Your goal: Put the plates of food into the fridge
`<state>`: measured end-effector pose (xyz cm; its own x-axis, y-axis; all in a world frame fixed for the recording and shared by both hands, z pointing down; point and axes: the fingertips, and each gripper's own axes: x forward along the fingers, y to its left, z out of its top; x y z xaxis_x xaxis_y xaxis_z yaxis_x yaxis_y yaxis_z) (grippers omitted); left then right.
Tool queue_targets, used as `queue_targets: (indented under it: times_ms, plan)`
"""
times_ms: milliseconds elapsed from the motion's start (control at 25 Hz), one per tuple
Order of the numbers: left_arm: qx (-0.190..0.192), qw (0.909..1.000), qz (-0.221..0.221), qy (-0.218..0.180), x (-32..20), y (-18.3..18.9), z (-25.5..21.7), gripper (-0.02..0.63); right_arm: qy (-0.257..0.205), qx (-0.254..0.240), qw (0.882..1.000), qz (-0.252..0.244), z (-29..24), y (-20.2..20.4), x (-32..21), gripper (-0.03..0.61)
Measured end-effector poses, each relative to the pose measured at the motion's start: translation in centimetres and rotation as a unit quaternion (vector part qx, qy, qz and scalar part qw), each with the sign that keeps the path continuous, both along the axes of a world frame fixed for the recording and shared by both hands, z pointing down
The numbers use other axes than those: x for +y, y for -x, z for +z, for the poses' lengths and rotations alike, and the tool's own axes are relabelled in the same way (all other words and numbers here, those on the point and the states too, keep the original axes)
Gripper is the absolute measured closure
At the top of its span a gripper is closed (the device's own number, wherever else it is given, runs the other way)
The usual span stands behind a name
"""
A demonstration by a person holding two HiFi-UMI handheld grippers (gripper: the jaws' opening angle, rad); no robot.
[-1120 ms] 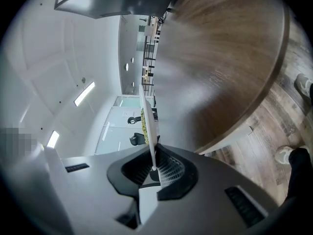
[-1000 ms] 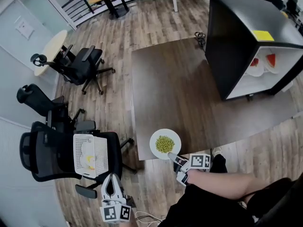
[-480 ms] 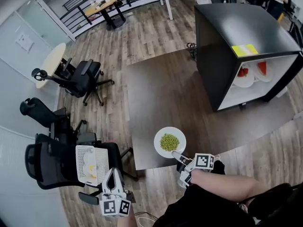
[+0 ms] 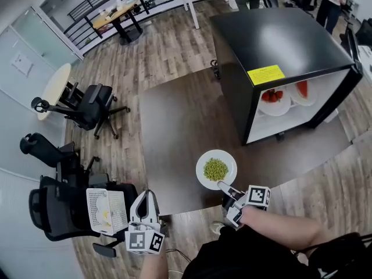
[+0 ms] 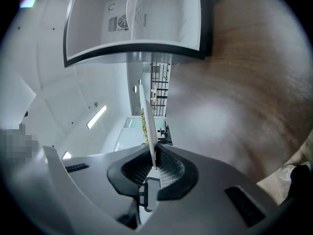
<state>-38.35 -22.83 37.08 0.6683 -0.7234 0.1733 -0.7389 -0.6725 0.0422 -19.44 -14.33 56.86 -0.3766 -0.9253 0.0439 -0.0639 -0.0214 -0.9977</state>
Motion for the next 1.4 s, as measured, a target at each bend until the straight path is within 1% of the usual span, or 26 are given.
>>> queue_targets:
  times_ms: [120, 320, 520, 640, 760, 1000, 1120, 1200, 1400]
  plan:
    - [0.002, 0.9997, 0.024, 0.001, 0.3, -3.8, -0.3, 0.611, -0.014, -0.007, 1.0, 0.018, -1.1, -3.1, 1.1, 0.56]
    - [0.004, 0.9984, 0.057, 0.001, 1.0, -9.1, -0.5, 0.611, -0.012, -0.023, 0.998, 0.049, -2.1, -7.6, 3.1, 0.56]
    - [0.006, 0.9963, 0.086, 0.002, 2.1, -14.3, -0.3, 0.611, -0.009, -0.017, 0.997, 0.076, -2.1, -12.4, 5.6, 0.56]
    - [0.006, 0.9945, 0.104, 0.0, 2.7, -17.4, -0.5, 0.611, -0.006, -0.022, 0.996, 0.089, -2.4, -14.7, 6.6, 0.56]
    - [0.008, 0.9934, 0.115, -0.001, 3.0, -19.9, -0.7, 0.611, -0.003, -0.019, 0.995, 0.099, -2.2, -17.0, 7.3, 0.56]
    - [0.006, 0.9929, 0.119, -0.003, 3.4, -23.5, -1.1, 0.611, -0.001, -0.02, 0.995, 0.099, -2.0, -20.5, 7.5, 0.56]
    - [0.0, 0.9934, 0.115, -0.002, 3.4, -24.2, -0.5, 0.611, 0.006, -0.017, 0.995, 0.097, -1.7, -22.0, 7.3, 0.56]
    - [-0.002, 0.9945, 0.105, -0.001, 3.3, -24.5, -0.1, 0.611, 0.007, -0.009, 0.996, 0.092, -1.4, -23.1, 7.0, 0.56]
    - [-0.003, 0.9969, 0.078, 0.006, 3.3, -26.3, 0.4, 0.611, 0.018, -0.014, 0.997, 0.076, -0.2, -25.7, 6.1, 0.56]
